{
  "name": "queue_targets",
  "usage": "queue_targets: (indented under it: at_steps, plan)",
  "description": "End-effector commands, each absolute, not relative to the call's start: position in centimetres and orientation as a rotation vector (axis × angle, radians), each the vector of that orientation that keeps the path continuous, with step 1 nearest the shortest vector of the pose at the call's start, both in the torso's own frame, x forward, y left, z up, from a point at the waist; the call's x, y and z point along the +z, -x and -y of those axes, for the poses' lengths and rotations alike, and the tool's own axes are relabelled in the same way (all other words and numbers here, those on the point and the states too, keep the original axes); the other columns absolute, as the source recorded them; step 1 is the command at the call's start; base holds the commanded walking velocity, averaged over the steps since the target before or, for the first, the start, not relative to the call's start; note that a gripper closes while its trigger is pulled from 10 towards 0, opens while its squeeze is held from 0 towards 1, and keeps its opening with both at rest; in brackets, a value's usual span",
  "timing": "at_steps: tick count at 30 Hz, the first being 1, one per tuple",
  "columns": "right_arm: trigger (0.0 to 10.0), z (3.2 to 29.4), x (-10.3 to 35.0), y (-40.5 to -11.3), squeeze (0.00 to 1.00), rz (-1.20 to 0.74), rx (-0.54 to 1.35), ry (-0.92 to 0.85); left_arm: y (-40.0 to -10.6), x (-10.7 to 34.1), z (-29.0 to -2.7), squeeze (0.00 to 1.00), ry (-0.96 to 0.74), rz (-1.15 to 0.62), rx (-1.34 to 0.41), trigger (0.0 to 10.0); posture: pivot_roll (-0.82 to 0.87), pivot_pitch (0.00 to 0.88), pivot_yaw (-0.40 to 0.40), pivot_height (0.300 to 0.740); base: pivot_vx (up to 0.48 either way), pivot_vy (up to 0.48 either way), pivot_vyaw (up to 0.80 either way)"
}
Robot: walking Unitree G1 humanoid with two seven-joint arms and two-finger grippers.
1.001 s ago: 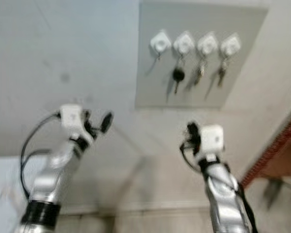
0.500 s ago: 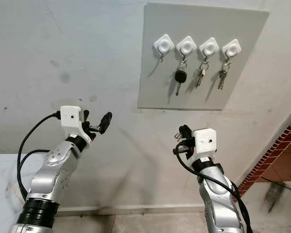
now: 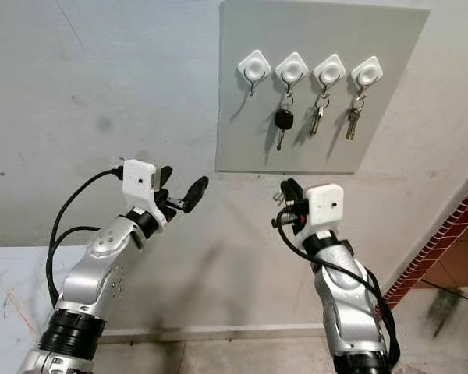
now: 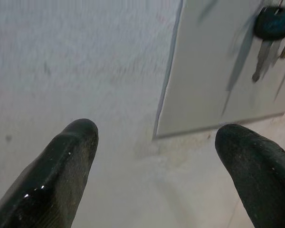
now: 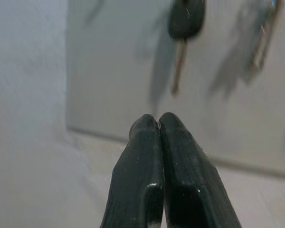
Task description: Hang keys on a hook
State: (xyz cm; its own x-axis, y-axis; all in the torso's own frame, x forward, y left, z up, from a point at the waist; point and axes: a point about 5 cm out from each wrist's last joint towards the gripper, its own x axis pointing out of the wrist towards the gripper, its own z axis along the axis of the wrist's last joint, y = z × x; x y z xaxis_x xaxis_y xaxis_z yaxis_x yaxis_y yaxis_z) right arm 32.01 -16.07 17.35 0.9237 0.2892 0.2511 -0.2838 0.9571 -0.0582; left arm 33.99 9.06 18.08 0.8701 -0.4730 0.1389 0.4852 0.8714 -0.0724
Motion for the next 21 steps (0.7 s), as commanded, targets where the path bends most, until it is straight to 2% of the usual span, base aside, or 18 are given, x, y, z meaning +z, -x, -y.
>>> queue_targets:
  at_steps: [1, 9, 21]
  plan:
    - [10.0, 16.2, 18.3, -32.6, 0.0, 0.288, 0.294, -0.01, -34.2, 19.7, -8.6, 0.0, 0.097, 0.169, -0.533, 10.0, 0.01, 0.0, -0.005, 0.74, 0.0, 0.0, 0.0]
    - [10.0, 15.4, 20.6, -34.5, 0.0, 0.339, 0.352, -0.036, -35.0, 22.4, -8.2, 0.0, 0.066, 0.246, -0.577, 10.0, 0.01, 0.0, -0.002, 0.74, 0.0, 0.0, 0.0]
    - [10.0, 14.0, 22.8, -36.4, 0.0, 0.389, 0.458, -0.06, -34.9, 23.4, -7.2, 0.0, 0.086, 0.272, -0.619, 10.0, 0.02, 0.0, -0.003, 0.74, 0.0, 0.0, 0.0]
